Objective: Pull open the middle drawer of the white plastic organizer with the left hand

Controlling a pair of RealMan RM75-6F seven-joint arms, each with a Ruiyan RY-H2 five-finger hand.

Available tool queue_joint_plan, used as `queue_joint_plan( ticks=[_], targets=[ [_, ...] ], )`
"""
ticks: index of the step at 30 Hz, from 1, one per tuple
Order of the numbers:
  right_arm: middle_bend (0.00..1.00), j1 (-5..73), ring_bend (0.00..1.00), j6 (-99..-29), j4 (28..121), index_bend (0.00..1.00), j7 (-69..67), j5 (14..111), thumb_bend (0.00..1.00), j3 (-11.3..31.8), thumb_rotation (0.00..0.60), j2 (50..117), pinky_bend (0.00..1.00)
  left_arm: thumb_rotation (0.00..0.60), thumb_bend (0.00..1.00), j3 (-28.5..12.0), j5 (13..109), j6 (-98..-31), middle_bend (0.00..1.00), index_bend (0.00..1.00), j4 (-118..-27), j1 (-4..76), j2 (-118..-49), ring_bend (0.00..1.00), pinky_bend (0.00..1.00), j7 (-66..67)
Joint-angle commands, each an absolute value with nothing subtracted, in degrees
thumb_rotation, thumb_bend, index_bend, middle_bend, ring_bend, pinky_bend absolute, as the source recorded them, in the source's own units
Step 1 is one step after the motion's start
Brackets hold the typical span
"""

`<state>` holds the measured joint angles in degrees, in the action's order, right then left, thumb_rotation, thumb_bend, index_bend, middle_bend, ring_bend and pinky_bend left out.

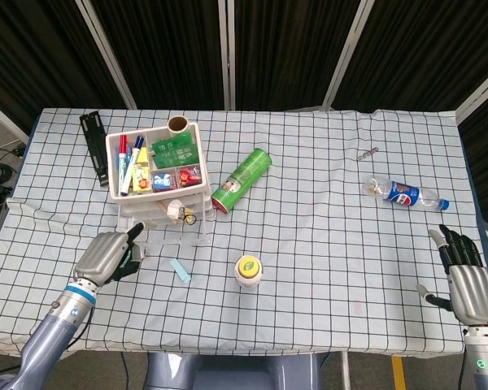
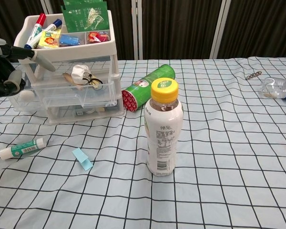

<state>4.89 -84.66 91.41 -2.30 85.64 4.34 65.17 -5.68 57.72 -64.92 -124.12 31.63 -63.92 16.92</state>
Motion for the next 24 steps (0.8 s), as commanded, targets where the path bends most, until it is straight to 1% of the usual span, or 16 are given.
queue_joint_plan(
  ticks=[1, 2, 3, 5, 6, 8, 10, 13, 16, 18, 20, 22, 24],
  targets=[
    [0.00, 4.9, 0.00, -84.6, 91.4, 0.00, -2.3, 85.6, 0.08, 4.3, 0.600, 65.1, 0.00, 0.600, 0.65, -5.4, 58.8, -64.9, 0.83, 0.18, -125.5, 31.4, -62.5, 0.81, 0.75, 17.1],
    [0.00, 4.9, 0.00, -84.6, 91.4, 0.00, -2.3, 85.6, 0.08, 4.3, 0.600, 65.1, 0.00, 0.600, 0.63, -5.4, 59.3, -65.0, 0.83, 0.19, -126.0, 31.3, -61.8, 0.81, 0.75, 17.2],
    [0.00, 4.9, 0.00, -84.6, 91.4, 0.00, -2.3, 85.6, 0.08, 4.3, 0.600, 65.1, 0.00, 0.600, 0.59, -5.3, 59.7, -65.1, 0.83, 0.20, -126.4, 31.3, -61.4, 0.81, 0.75, 17.3],
    [0.00, 4.9, 0.00, -84.7, 91.5, 0.00, -2.4, 85.7, 0.08, 4.3, 0.600, 65.1, 0.00, 0.600, 0.46, -5.4, 61.6, -65.9, 0.83, 0.22, -127.7, 30.9, -59.8, 0.81, 0.75, 17.4],
    [0.00, 4.9, 0.00, -84.7, 91.5, 0.00, -2.4, 85.7, 0.08, 4.3, 0.600, 65.1, 0.00, 0.600, 0.35, -5.5, 62.7, -66.3, 0.83, 0.23, -128.0, 30.8, -59.1, 0.81, 0.75, 17.7],
    [0.00, 4.9, 0.00, -84.7, 91.5, 0.00, -2.4, 85.7, 0.08, 4.3, 0.600, 65.1, 0.00, 0.600, 0.22, -5.6, 65.0, -67.4, 0.83, 0.24, -128.3, 30.6, -57.7, 0.81, 0.75, 18.8],
    [0.00, 4.9, 0.00, -84.6, 91.5, 0.00, -2.3, 85.7, 0.08, 4.3, 0.600, 65.2, 0.00, 0.600, 0.13, -6.3, 67.3, -68.7, 0.83, 0.25, -128.2, 30.6, -56.7, 0.81, 0.75, 20.3],
    [0.00, 4.9, 0.00, -84.5, 91.5, 0.00, -2.2, 85.8, 0.08, 4.2, 0.600, 65.3, 0.00, 0.600, 0.08, -7.8, 68.6, -69.3, 0.83, 0.28, -127.3, 31.4, -56.0, 0.81, 0.75, 21.2],
    [0.00, 4.9, 0.00, -84.5, 91.5, 0.00, -2.1, 85.8, 0.08, 4.1, 0.600, 65.3, 0.00, 0.600, 0.04, -9.6, 68.5, -67.8, 0.83, 0.34, -125.4, 33.3, -55.1, 0.80, 0.74, 21.7],
    [0.00, 4.9, 0.00, -84.5, 91.5, 0.00, -2.1, 85.7, 0.08, 4.2, 0.600, 65.3, 0.00, 0.600, 0.01, -10.5, 68.7, -66.8, 0.78, 0.35, -123.5, 34.7, -54.6, 0.76, 0.70, 23.1],
    [0.00, 5.0, 0.00, -84.4, 91.4, 0.00, -2.4, 85.5, 0.08, 4.4, 0.600, 65.2, 0.00, 0.600, 0.00, -10.9, 70.9, -66.1, 0.72, 0.35, -120.3, 37.2, -54.2, 0.71, 0.66, 30.4],
    [0.00, 5.0, 0.00, -84.4, 91.4, 0.00, -2.7, 85.5, 0.08, 4.4, 0.600, 65.1, 0.00, 0.600, 0.00, -11.0, 70.5, -65.8, 0.69, 0.34, -120.1, 38.1, -54.8, 0.67, 0.62, 33.6],
    [0.00, 5.0, 0.00, -84.5, 91.4, 0.00, -2.9, 85.5, 0.08, 4.4, 0.600, 65.0, 0.00, 0.600, 0.00, -11.1, 69.4, -65.1, 0.66, 0.31, -120.2, 38.8, -55.0, 0.64, 0.59, 35.0]
  ],
)
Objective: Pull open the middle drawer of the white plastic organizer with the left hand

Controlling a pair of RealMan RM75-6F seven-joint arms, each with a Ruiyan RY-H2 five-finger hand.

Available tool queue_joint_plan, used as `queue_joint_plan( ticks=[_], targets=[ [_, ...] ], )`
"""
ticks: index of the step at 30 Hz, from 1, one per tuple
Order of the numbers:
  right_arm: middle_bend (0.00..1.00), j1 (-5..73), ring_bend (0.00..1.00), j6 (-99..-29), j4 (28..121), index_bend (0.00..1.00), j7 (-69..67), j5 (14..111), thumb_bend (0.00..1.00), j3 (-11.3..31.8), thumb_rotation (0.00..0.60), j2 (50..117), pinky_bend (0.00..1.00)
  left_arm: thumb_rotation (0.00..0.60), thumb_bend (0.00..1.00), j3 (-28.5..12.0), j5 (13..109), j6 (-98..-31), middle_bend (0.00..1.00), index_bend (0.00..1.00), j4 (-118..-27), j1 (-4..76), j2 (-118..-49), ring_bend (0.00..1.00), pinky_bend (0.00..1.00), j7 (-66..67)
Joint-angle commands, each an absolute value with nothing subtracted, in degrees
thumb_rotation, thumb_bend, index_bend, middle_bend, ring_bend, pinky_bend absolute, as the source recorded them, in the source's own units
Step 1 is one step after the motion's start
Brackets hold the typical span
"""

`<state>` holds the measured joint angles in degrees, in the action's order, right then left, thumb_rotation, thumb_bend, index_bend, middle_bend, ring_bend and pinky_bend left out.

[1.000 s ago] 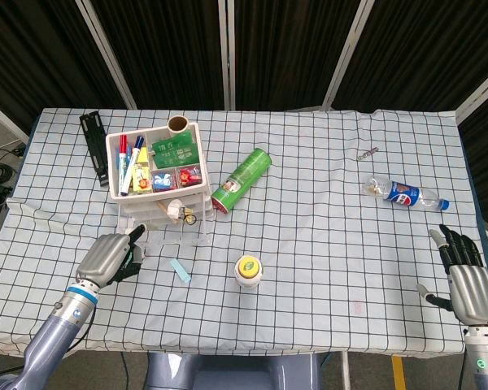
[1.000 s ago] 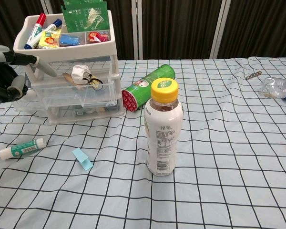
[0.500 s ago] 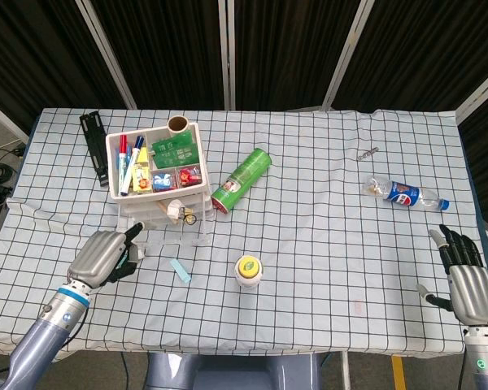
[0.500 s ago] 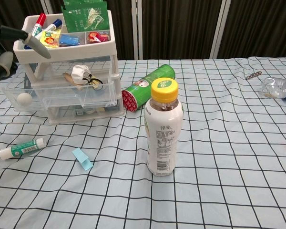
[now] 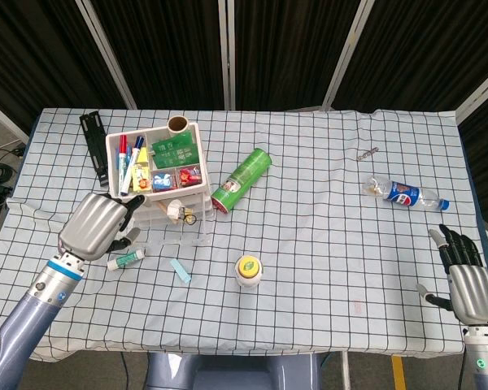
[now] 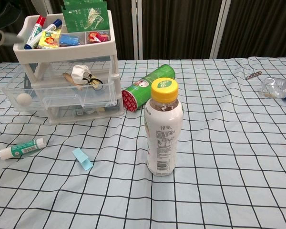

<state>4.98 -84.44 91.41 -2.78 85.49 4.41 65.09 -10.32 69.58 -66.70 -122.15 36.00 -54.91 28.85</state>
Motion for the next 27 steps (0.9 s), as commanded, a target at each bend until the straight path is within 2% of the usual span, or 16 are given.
queue_joint_plan(
  ticks=[1, 5, 10, 14, 18, 27],
  targets=[
    [0.00, 5.0, 0.00, -84.5, 91.4, 0.00, -2.9, 85.6, 0.08, 4.4, 0.600, 65.0, 0.00, 0.600, 0.00, -11.1, 69.0, -64.8, 0.64, 0.30, -120.2, 39.1, -55.1, 0.63, 0.57, 35.4],
    [0.00, 4.9, 0.00, -84.6, 91.5, 0.00, -3.1, 85.7, 0.08, 4.3, 0.600, 64.9, 0.00, 0.600, 0.00, -11.4, 67.3, -63.5, 0.60, 0.28, -118.5, 40.7, -56.2, 0.59, 0.55, 37.2],
    [0.00, 4.9, 0.00, -84.5, 91.4, 0.00, -3.2, 85.5, 0.08, 4.4, 0.600, 65.0, 0.00, 0.600, 0.00, -11.7, 66.5, -62.4, 0.61, 0.40, -115.8, 42.6, -58.2, 0.59, 0.56, 38.5],
    [0.00, 5.0, 0.00, -84.4, 91.3, 0.00, -3.3, 85.3, 0.08, 4.5, 0.600, 65.0, 0.00, 0.600, 0.00, -11.9, 65.9, -59.8, 0.65, 0.51, -112.3, 45.5, -60.5, 0.60, 0.57, 40.6],
    [0.00, 5.0, 0.00, -84.2, 91.2, 0.00, -3.9, 85.0, 0.08, 4.7, 0.600, 64.8, 0.00, 0.600, 0.00, -11.6, 67.5, -59.0, 0.72, 0.57, -110.0, 47.1, -62.5, 0.64, 0.61, 41.4],
    [0.00, 5.0, 0.00, -84.3, 91.1, 0.00, -5.1, 84.9, 0.08, 4.8, 0.600, 64.5, 0.00, 0.600, 0.00, -10.2, 69.1, -57.6, 0.79, 0.63, -106.8, 49.0, -64.5, 0.70, 0.66, 43.3]
  ],
)
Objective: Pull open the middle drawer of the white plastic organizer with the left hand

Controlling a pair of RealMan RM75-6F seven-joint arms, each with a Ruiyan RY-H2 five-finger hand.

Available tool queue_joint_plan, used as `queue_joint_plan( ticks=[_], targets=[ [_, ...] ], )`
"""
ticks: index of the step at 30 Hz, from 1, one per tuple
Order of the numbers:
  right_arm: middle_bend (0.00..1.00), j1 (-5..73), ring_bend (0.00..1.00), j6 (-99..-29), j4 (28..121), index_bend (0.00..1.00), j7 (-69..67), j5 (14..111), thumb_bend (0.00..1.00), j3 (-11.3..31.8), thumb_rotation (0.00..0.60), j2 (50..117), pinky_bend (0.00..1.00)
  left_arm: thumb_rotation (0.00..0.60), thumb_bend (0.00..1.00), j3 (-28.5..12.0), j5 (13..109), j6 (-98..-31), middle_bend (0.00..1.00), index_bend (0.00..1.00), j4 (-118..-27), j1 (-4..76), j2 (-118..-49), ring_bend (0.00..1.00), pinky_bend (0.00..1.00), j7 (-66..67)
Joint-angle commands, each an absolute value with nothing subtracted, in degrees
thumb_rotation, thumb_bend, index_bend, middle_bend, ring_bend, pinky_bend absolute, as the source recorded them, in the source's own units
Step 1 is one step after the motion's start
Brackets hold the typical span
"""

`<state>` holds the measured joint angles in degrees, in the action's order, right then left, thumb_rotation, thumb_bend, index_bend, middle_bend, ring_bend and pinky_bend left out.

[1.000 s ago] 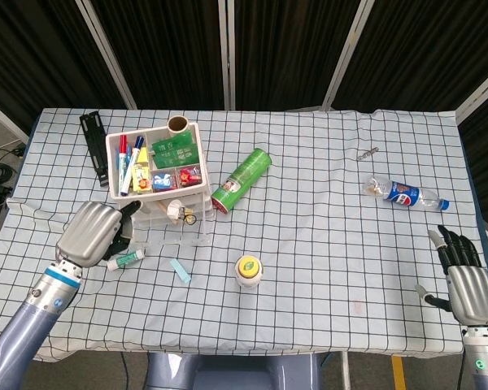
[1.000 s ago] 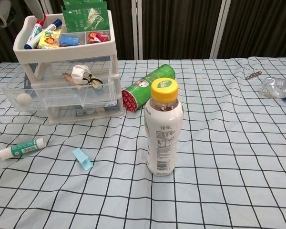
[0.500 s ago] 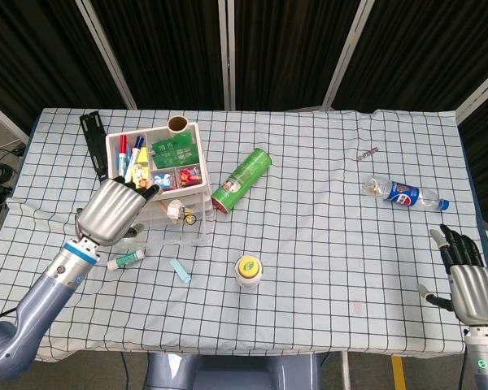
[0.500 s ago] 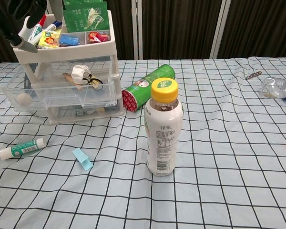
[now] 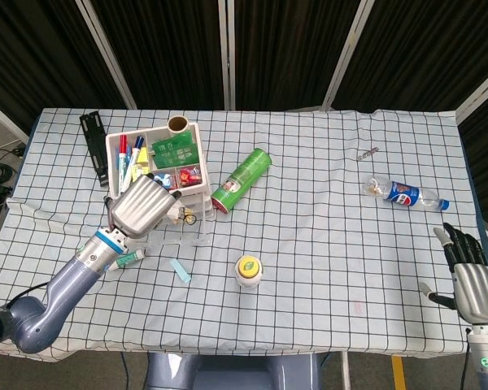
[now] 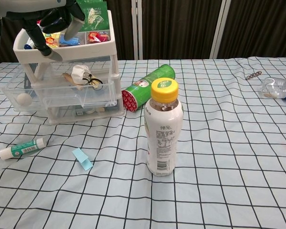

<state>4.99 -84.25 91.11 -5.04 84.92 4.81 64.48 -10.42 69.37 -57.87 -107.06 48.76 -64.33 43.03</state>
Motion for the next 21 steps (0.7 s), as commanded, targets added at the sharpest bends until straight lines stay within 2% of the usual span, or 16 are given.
queue_joint_plan(
  ticks=[1, 5, 12, 21],
  targets=[
    [0.00, 5.0, 0.00, -84.3, 91.1, 0.00, -5.2, 84.9, 0.08, 4.9, 0.600, 64.5, 0.00, 0.600, 0.00, -9.8, 68.7, -57.2, 0.79, 0.63, -106.4, 49.2, -64.6, 0.70, 0.66, 44.0],
    [0.00, 5.0, 0.00, -84.4, 91.0, 0.00, -5.3, 84.8, 0.08, 4.9, 0.600, 64.5, 0.00, 0.600, 0.00, -8.8, 67.2, -56.3, 0.79, 0.61, -106.1, 49.6, -64.6, 0.70, 0.66, 46.3],
    [0.00, 5.0, 0.00, -84.3, 91.0, 0.00, -5.3, 85.0, 0.08, 4.8, 0.600, 64.6, 0.00, 0.600, 0.00, -8.3, 61.3, -54.9, 0.79, 0.45, -106.7, 51.2, -64.7, 0.70, 0.66, 49.3],
    [0.00, 5.0, 0.00, -84.3, 90.9, 0.00, -5.7, 84.9, 0.08, 4.9, 0.600, 64.5, 0.00, 0.600, 0.00, -7.8, 57.8, -54.5, 0.79, 0.45, -106.9, 53.0, -65.9, 0.70, 0.66, 50.7]
  ],
)
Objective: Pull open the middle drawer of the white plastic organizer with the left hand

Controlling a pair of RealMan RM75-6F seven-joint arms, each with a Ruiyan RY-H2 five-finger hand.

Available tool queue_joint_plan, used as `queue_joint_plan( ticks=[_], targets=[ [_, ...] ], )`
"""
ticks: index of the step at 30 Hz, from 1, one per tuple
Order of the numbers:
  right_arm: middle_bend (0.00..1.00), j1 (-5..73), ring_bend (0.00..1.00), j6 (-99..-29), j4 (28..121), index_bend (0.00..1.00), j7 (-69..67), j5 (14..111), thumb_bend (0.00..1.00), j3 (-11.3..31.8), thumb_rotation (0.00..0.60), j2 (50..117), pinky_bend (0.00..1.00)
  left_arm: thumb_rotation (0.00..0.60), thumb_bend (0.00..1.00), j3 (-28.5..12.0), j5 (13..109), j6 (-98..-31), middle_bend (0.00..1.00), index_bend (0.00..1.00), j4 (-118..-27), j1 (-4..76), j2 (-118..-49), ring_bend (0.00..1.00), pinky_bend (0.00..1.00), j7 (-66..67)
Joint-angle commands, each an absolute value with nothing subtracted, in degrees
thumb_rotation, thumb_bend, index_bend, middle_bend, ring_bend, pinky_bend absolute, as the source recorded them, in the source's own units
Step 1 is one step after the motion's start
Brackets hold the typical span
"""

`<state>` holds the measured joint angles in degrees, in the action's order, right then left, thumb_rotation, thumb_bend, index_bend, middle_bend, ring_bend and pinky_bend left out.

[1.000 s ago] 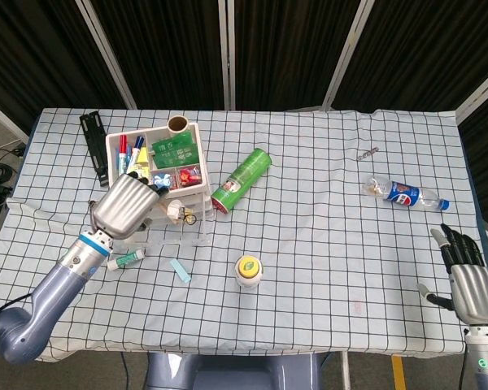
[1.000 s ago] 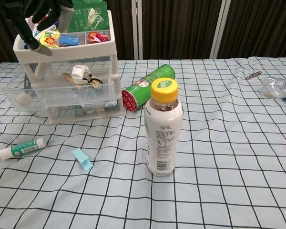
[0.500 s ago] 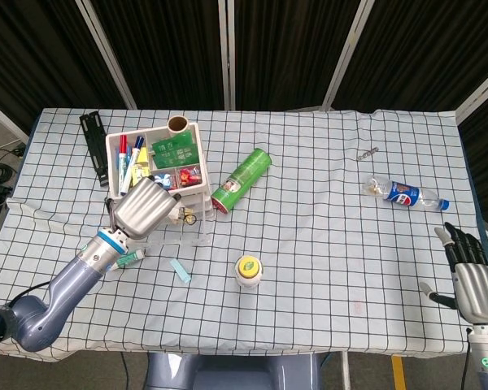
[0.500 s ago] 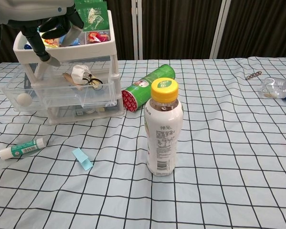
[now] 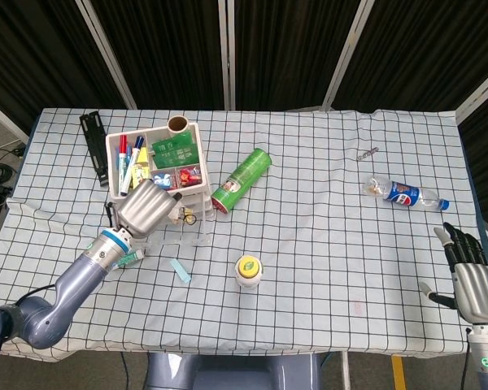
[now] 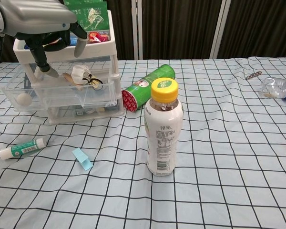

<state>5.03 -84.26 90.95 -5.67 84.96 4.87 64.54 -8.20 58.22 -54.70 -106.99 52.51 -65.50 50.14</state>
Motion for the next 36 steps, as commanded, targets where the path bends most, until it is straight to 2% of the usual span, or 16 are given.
queue_joint_plan(
  ticks=[1, 9, 24, 36],
  targets=[
    [0.00, 5.0, 0.00, -84.3, 91.0, 0.00, -5.8, 84.9, 0.08, 4.9, 0.600, 64.5, 0.00, 0.600, 0.00, -7.7, 57.6, -54.6, 0.79, 0.45, -106.8, 53.3, -66.2, 0.70, 0.66, 50.8],
    [0.00, 5.0, 0.00, -84.4, 90.9, 0.00, -6.4, 85.0, 0.08, 4.9, 0.600, 64.4, 0.00, 0.600, 0.00, -6.7, 54.6, -53.3, 0.79, 0.45, -106.5, 56.4, -66.7, 0.70, 0.66, 54.4],
    [0.00, 5.0, 0.00, -84.5, 90.8, 0.00, -6.8, 85.0, 0.08, 5.0, 0.600, 64.3, 0.00, 0.600, 0.00, -4.0, 59.7, -52.4, 0.79, 0.47, -103.5, 58.8, -66.8, 0.70, 0.66, 55.0],
    [0.00, 5.0, 0.00, -84.6, 90.8, 0.00, -6.5, 85.1, 0.08, 5.0, 0.600, 64.4, 0.00, 0.600, 0.00, -2.8, 60.2, -51.6, 0.79, 0.47, -101.0, 59.7, -68.4, 0.70, 0.66, 55.1]
  ],
)
